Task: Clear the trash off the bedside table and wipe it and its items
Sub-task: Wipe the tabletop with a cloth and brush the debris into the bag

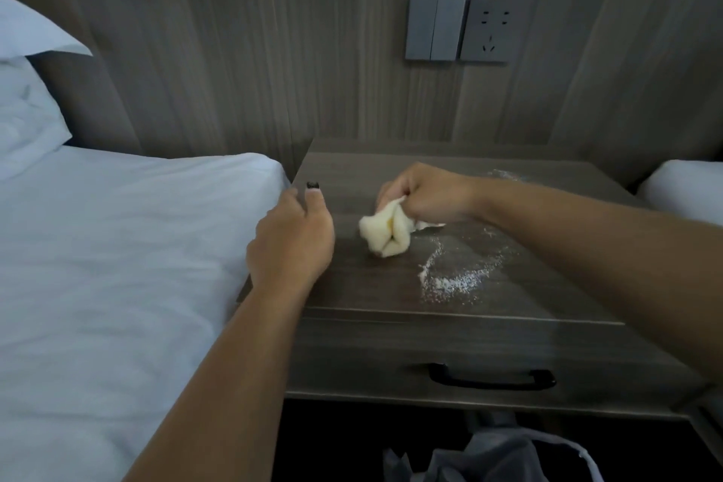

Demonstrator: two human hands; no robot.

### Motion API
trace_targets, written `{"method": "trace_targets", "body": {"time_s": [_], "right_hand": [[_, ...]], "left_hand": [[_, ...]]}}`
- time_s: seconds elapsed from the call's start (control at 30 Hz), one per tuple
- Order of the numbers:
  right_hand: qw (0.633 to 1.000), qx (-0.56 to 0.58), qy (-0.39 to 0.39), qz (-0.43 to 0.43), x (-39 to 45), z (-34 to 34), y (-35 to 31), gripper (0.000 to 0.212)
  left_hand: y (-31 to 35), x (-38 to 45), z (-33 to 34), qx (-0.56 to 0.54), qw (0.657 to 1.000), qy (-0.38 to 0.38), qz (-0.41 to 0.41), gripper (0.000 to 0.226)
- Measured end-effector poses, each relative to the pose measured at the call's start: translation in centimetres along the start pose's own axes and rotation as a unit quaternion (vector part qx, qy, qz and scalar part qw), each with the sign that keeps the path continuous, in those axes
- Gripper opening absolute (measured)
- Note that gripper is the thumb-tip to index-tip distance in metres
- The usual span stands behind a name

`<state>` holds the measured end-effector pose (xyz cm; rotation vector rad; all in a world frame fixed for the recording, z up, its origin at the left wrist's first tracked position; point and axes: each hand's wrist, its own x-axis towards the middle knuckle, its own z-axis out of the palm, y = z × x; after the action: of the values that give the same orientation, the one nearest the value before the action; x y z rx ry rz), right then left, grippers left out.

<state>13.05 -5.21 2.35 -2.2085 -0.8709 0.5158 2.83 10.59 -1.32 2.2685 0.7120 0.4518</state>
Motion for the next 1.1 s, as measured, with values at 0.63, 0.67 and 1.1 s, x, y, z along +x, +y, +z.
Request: {"method": "trace_targets", "body": {"time_s": [0.63, 0.67, 1.1], "right_hand": [[0.999, -0.037, -0.011, -0.039, 2.5, 0.3, 1.0, 0.050], [0.998, -0.043, -0.029, -0.034, 1.5, -0.2, 1.1, 0.049], [0.975, -0.175, 0.118, 0.066, 14.0, -1.9, -0.1, 0.016]], "left_hand": [[0.5, -0.5, 0.8, 0.233, 0.966, -0.078, 0.086, 0.055], [0.5, -0.6, 0.9, 0.253, 0.959, -0.086, 0.091, 0.055], [0.4, -0.1, 1.8, 0.294, 0.945, -0.101, 0.102, 0.056]]}}
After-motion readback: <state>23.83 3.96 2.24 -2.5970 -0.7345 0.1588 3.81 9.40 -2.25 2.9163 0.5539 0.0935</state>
